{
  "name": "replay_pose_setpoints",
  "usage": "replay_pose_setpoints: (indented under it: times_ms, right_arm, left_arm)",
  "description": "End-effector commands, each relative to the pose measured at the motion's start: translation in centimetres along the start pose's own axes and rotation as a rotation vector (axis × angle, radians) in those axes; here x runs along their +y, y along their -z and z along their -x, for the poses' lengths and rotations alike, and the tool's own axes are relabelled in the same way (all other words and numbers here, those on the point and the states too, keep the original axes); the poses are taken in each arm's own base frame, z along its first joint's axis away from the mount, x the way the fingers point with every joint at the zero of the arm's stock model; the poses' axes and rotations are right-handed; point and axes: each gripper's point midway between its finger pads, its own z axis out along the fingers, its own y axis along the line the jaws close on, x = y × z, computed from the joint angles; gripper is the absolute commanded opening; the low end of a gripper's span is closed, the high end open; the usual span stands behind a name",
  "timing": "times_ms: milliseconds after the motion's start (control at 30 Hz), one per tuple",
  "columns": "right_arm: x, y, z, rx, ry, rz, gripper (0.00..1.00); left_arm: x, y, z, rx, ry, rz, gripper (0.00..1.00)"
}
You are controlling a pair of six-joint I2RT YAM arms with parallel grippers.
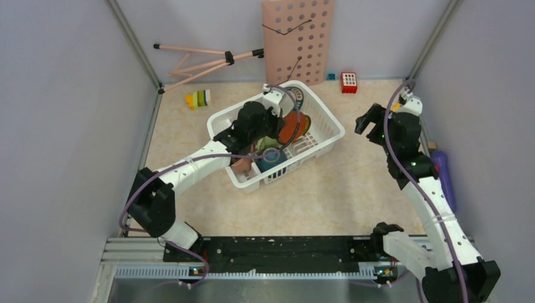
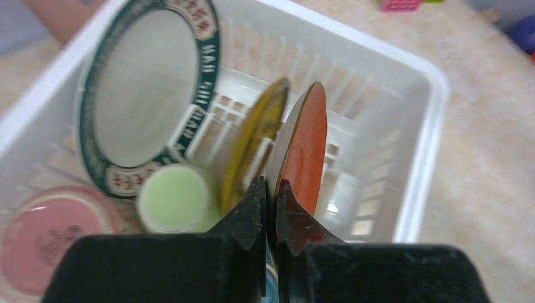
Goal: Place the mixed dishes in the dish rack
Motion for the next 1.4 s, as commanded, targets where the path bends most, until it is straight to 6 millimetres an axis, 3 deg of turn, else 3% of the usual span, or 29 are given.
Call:
replay_pose_setpoints:
  times_ms: [0, 133, 467, 600, 867, 1200, 1267, 1367]
  right_arm:
    - [-5.1, -0.2, 4.7, -0.335, 0.069, -0.233, 0.86]
    - [-6.9, -1.8, 4.6, -0.426, 0.132, -0.286, 0.86]
    - [-12.1, -6.0, 1.7, -0.340, 0.137, -0.273, 0.85]
    - [-11.5, -6.3, 1.0, -0.322, 0.154, -0.220, 0.83]
    - [-8.5, -4.6, 2.2, -0.339, 0.189, -0.089, 0.83]
    - [-7.9, -4.4, 1.9, -0.342, 0.190, -0.052, 0.83]
    - [-7.8, -4.3, 1.9, -0.335, 0.176, -0.051, 0.83]
    - [-6.9, -4.0, 1.5, -0.298, 0.152, -0.011, 0.83]
  left_arm:
    - [3.0, 0.1, 5.8, -0.177, -0.294, 0.234, 0.00]
    - [3.0, -1.0, 5.1, -0.180, -0.403, 0.266, 0.00]
    - [1.9, -3.1, 2.6, -0.190, -0.488, 0.229, 0.00]
    - [1.2, -3.7, 1.1, -0.159, -0.508, 0.203, 0.00]
    - [0.7, -4.7, -2.3, -0.106, -0.542, 0.169, 0.00]
    - [1.2, -5.8, -5.3, -0.077, -0.567, 0.180, 0.00]
    - [1.4, -6.2, -5.7, -0.051, -0.546, 0.189, 0.07]
    - [1.7, -6.1, -5.1, -0.044, -0.490, 0.229, 0.37]
